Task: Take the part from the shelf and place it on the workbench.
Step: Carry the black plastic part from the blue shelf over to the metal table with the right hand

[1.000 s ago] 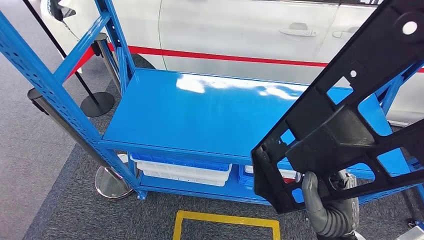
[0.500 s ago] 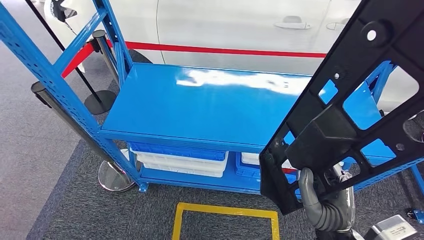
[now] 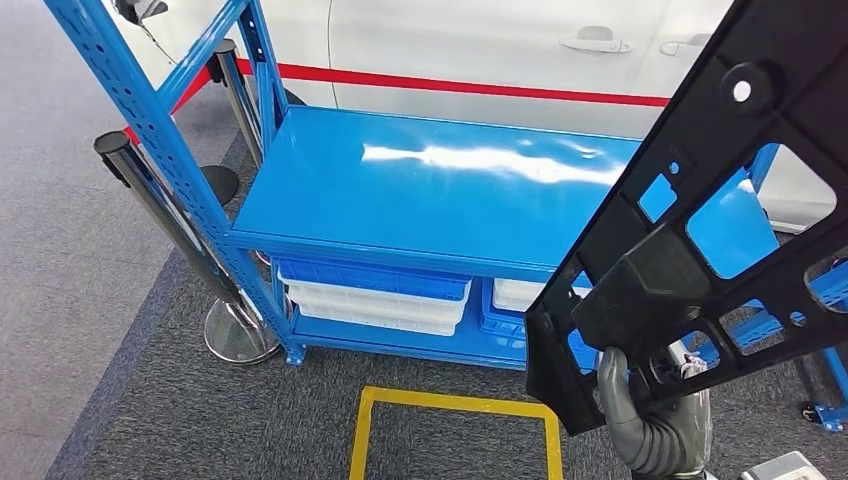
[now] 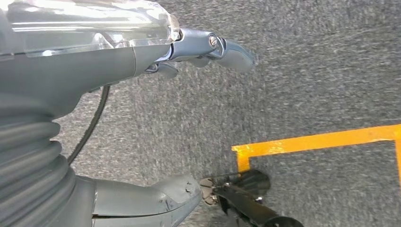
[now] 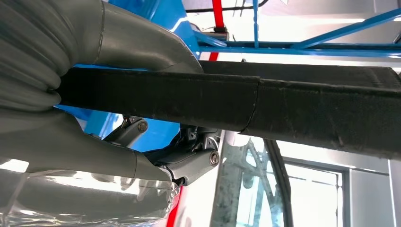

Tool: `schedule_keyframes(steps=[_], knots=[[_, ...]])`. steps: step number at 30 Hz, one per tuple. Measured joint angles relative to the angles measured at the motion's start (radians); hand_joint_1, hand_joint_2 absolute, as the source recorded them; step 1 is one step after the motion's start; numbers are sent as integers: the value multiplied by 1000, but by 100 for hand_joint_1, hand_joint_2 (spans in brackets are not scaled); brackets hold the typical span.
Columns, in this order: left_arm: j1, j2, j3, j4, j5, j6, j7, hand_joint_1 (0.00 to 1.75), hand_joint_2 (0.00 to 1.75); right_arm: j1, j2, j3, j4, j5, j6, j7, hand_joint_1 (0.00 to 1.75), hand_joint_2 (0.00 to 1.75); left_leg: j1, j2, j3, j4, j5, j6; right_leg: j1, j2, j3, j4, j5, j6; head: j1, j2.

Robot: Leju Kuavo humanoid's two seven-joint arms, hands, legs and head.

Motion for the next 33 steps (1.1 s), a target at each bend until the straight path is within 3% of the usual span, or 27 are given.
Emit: schedule_keyframes(steps=[2, 3, 6, 8, 10, 11, 12, 13, 15, 17, 19, 21, 22, 24, 26, 27, 28, 29, 31, 33], knots=[[3, -2, -3, 0, 1, 1, 0, 0, 175, 6, 0, -1, 0, -5, 0, -2, 175, 175, -4, 0, -7, 1, 9, -5, 10, -1, 80, -127, 30, -19, -1, 0], [5, -3, -5, 0, 1, 2, -1, 0, 175, 9, 0, -2, 0, -7, 0, -3, 175, 175, -3, 0, -9, 0, 15, -11, 15, -2, 97, -160, 35, -25, 0, 0], [9, -3, -9, 0, 1, 1, -1, 0, 175, 17, 0, -2, 0, -10, -1, -5, 175, 175, 0, 0, -14, -4, 27, -30, 17, -5, 94, -186, 56, -35, 2, 0], [14, -2, -12, -1, 2, 2, -2, 0, 175, 21, 0, -2, 0, -10, -2, -6, 175, 175, 0, 0, -28, 33, -17, -41, 10, -9, 85, -201, 77, -46, -1, 0], [17, -1, -15, -2, 5, 2, -3, 0, 175, 27, 0, -2, 0, -10, -4, -6, 175, 175, 7, -1, -61, 140, -107, -51, 7, -12, 66, -201, 92, -52, -5, 0], [18, -1, -16, -2, 6, 2, -3, 0, 175, 30, 0, -2, 0, -10, -6, -6, 175, 175, 11, 0, -75, 201, -141, -56, 7, -12, 54, -196, 98, -51, -5, 0], [18, -1, -17, -2, 7, 2, -2, 0, 175, 34, 0, -2, 0, -10, -7, -6, 175, 175, 15, 0, -81, 243, -153, -61, 6, -13, 40, -189, 103, -49, -6, 0], [19, -1, -18, -2, 9, 2, -2, 0, 175, 38, 0, -2, 0, -10, -9, -6, 175, 175, 19, 0, -72, 256, -144, -65, 5, -13, 26, -181, 108, -46, -5, 0], [19, -1, -22, -2, 12, 2, 0, 0, 175, 43, 0, -2, 0, -12, -12, -6, 175, 175, 27, 0, -4, 178, -92, -72, 1, -13, -1, -161, 115, -38, -6, 0], [19, 0, -31, -2, 18, 2, 4, 0, 175, 47, 0, -2, 0, -16, -14, -5, 175, 175, 28, -1, 77, 55, -77, -72, 0, -12, -25, -139, 119, -28, -6, 0], [20, 0, -39, -3, 22, 2, 8, 0, 175, 51, 0, -2, -1, -19, -16, -5, 175, 175, 24, -4, 100, 2, -88, -62, 2, -12, -37, -127, 126, -15, -5, 0], [22, 0, -41, -3, 23, 2, 12, 0, 175, 54, 0, -2, -1, -22, -17, -5, 175, 175, 22, -3, 87, -3, -76, -44, -1, -10, -40, -126, 135, 1, -5, 0], [22, -1, -42, -3, 23, 2, 14, 0, 175, 56, 0, -3, -2, -23, -18, -5, 175, 175, 22, -1, 81, -5, -67, -33, -3, -8, -46, -118, 122, 7, -4, 0], [22, -2, -45, -4, 24, 2, 16, 0, 175, 59, 0, -3, -2, -25, -18, -5, 175, 175, 23, 3, 64, -10, -48, -17, -7, -4, -70, -53, 49, 16, 0, 0], [23, -2, -47, -5, 25, 2, 16, 0, 175, 60, 0, -4, -2, -26, -18, -5, 175, 175, 21, 5, 42, -9, -30, -12, -8, -1, -102, 64, -37, 21, 3, 0], [23, -2, -47, -5, 25, 2, 17, 0, 175, 60, 0, -5, -2, -27, -18, -5, 175, 175, 20, 6, 31, -7, -22, -12, -8, -1, -108, 109, -53, 22, 4, 0], [23, -2, -47, -5, 25, 2, 17, 0, 175, 60, 0, -6, -2, -27, -19, -5, 175, 175, 19, 6, 20, -4, -15, -12, -8, -1, -100, 123, -47, 22, 4, 0], [23, -2, -48, -5, 25, 2, 17, 0, 175, 60, 0, -7, -2, -27, -19, -5, 175, 175, 19, 6, 10, -2, -8, -14, -8, -1, -72, 100, -25, 20, 4, 0], [23, -2, -48, -5, 25, 2, 19, 0, 175, 60, 0, -8, -3, -29, -19, -5, 175, 175, 17, 5, -5, 2, 3, -19, -6, 0, 24, -30, 22, 10, 4, 0], [24, -2, -49, -5, 27, 2, 21, 0, 175, 61, 0, -8, -3, -30, -20, -6, 175, 175, 15, 4, -12, 2, 15, -29, 0, 2, 98, -147, 33, -1, 4, 0]])
